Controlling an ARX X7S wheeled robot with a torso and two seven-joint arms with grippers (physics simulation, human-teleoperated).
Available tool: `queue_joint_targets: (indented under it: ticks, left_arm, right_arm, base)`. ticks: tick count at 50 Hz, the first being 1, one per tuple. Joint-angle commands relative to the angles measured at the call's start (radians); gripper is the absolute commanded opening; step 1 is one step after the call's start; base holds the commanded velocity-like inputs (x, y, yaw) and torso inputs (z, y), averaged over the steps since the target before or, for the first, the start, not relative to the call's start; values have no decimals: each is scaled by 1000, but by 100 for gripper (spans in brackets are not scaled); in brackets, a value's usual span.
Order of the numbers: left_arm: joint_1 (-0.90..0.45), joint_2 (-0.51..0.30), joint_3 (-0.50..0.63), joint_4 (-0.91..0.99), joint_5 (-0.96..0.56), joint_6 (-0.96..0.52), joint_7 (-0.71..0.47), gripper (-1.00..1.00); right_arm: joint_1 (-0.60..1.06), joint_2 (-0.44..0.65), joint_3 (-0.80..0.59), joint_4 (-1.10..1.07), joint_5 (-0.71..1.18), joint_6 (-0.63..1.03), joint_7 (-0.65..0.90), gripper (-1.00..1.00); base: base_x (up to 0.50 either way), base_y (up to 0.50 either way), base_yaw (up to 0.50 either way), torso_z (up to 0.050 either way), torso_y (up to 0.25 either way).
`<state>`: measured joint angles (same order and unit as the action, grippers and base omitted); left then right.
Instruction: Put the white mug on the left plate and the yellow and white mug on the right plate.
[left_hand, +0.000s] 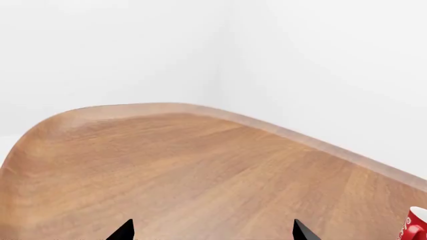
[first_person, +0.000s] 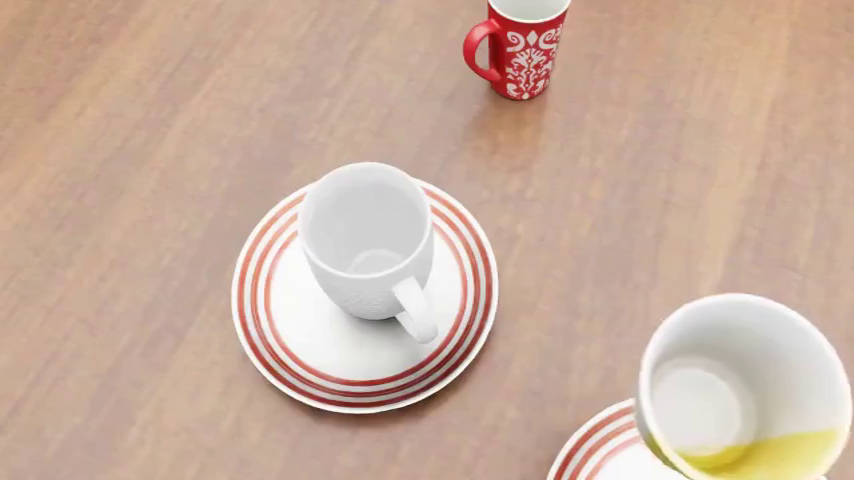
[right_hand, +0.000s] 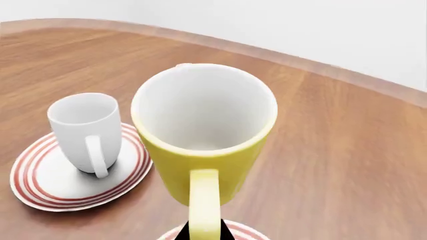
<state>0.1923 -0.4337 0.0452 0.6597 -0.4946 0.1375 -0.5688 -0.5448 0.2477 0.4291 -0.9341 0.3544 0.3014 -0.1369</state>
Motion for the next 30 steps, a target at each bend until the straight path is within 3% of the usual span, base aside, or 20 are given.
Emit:
queue_joint_targets:
  ticks: [1,30]
  left_arm:
    - [-21,16,-19,-27,18,-38,22,100]
    - [-4,0,-43,-13,-4,-29,12,100]
  right_arm:
    - [-126,-78,83,23,12,-120,-79,-100]
    - [-143,-153,42,271,-3,-331,-173,-100]
  base:
    - [0,0,0,0,0]
    - [0,0,0,0,0]
